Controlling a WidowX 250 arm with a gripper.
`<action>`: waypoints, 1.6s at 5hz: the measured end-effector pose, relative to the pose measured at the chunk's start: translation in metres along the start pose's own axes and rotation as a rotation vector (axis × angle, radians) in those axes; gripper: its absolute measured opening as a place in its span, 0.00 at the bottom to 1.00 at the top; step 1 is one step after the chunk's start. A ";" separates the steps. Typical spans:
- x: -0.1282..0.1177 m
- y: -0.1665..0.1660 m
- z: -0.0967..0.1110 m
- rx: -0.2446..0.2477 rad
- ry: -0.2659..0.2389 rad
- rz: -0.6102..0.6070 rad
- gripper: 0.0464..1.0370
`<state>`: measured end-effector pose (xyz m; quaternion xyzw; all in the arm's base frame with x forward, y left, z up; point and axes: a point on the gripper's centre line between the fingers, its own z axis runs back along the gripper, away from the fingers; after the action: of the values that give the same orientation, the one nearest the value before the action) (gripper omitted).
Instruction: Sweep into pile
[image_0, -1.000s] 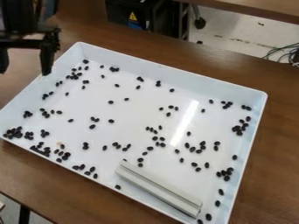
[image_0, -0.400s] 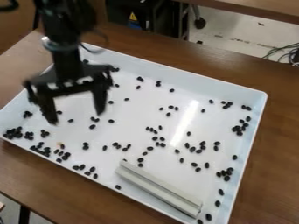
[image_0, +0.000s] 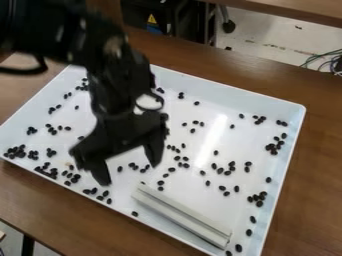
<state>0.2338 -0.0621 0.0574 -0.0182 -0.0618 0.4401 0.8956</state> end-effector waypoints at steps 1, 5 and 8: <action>-0.009 -0.013 -0.001 -0.064 -0.039 0.038 0.96; -0.040 -0.020 -0.021 -0.054 -0.028 0.059 0.96; -0.041 -0.027 -0.039 -0.102 0.017 0.139 0.96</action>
<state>0.2348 -0.1103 0.0175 -0.0718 -0.0750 0.4971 0.8615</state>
